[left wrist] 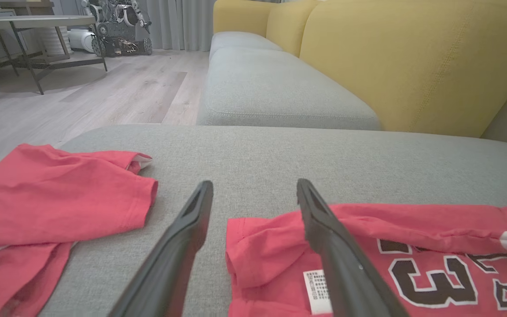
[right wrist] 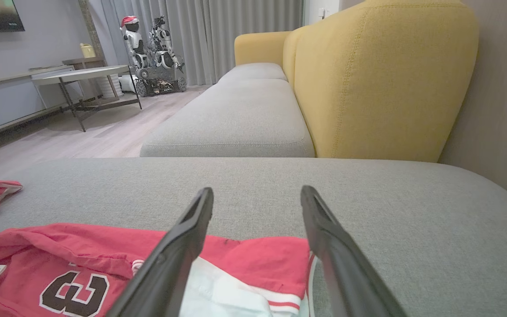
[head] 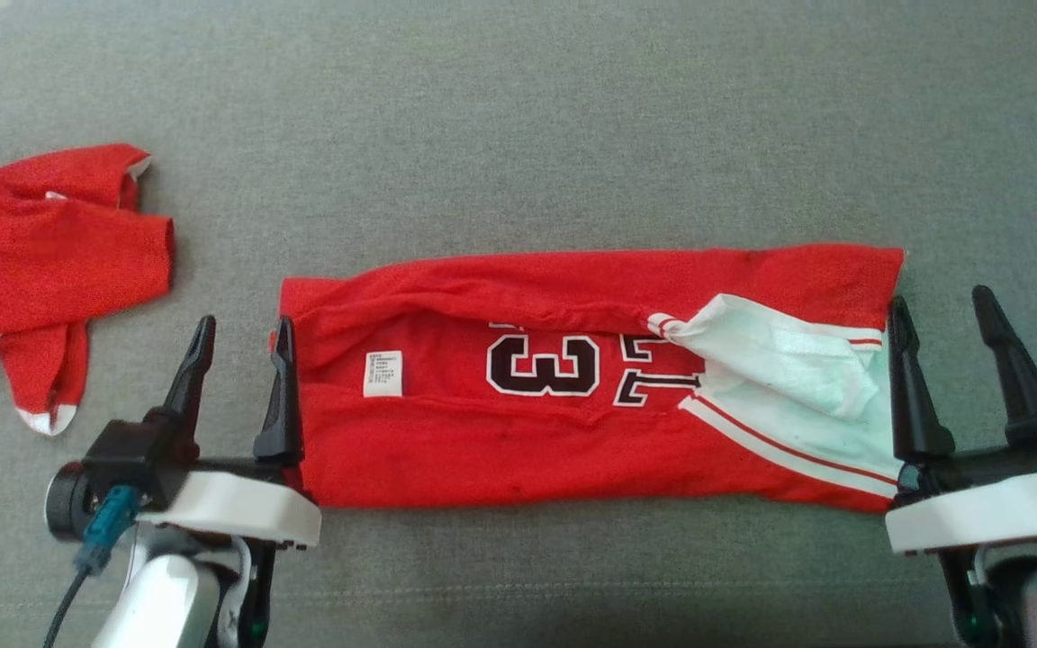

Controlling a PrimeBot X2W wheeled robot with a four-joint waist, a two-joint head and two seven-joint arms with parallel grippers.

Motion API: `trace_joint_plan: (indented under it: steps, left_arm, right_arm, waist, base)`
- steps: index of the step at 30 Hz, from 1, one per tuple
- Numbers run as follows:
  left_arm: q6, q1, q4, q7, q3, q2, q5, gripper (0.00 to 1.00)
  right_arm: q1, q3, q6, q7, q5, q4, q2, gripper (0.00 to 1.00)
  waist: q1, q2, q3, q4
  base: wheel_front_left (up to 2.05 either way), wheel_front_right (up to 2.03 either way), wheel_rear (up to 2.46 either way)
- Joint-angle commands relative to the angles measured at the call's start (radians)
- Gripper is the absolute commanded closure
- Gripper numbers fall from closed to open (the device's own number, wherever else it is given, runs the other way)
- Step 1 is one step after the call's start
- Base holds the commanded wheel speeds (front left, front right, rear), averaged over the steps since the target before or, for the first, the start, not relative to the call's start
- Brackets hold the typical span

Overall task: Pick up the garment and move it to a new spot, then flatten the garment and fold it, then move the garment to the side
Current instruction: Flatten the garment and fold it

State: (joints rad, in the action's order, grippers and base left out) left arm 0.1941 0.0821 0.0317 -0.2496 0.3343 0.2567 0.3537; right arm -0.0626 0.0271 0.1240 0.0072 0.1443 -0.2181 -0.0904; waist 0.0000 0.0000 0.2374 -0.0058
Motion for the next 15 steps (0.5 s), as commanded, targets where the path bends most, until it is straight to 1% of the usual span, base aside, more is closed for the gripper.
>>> trace_joint_plan:
  steps: [1,11,15]
  left_arm:
    - [0.004,0.026,-0.032,-0.012,-0.040,0.014,-0.004,0.00]
    - [-0.004,0.029,-0.014,-0.012,-0.039,0.014,0.010,0.00]
    - [-0.004,0.039,-0.017,-0.011,-0.036,0.012,0.011,0.00]
  right_arm:
    - [0.003,-0.022,0.007,-0.007,-0.008,-0.029,-0.010,0.00]
    - [0.005,-0.019,0.007,-0.009,0.001,-0.014,-0.007,0.00]
    - [0.023,-0.006,0.007,0.003,0.015,0.014,-0.006,0.00]
  waist:
    - [0.0000,0.0000,-0.006,0.003]
    - [0.0000,0.0000,-0.004,0.005]
    - [0.0000,0.0000,0.011,0.009]
  base:
    - [0.00,0.00,0.00]
    - [0.00,0.00,0.00]
    - [0.00,0.00,0.00]
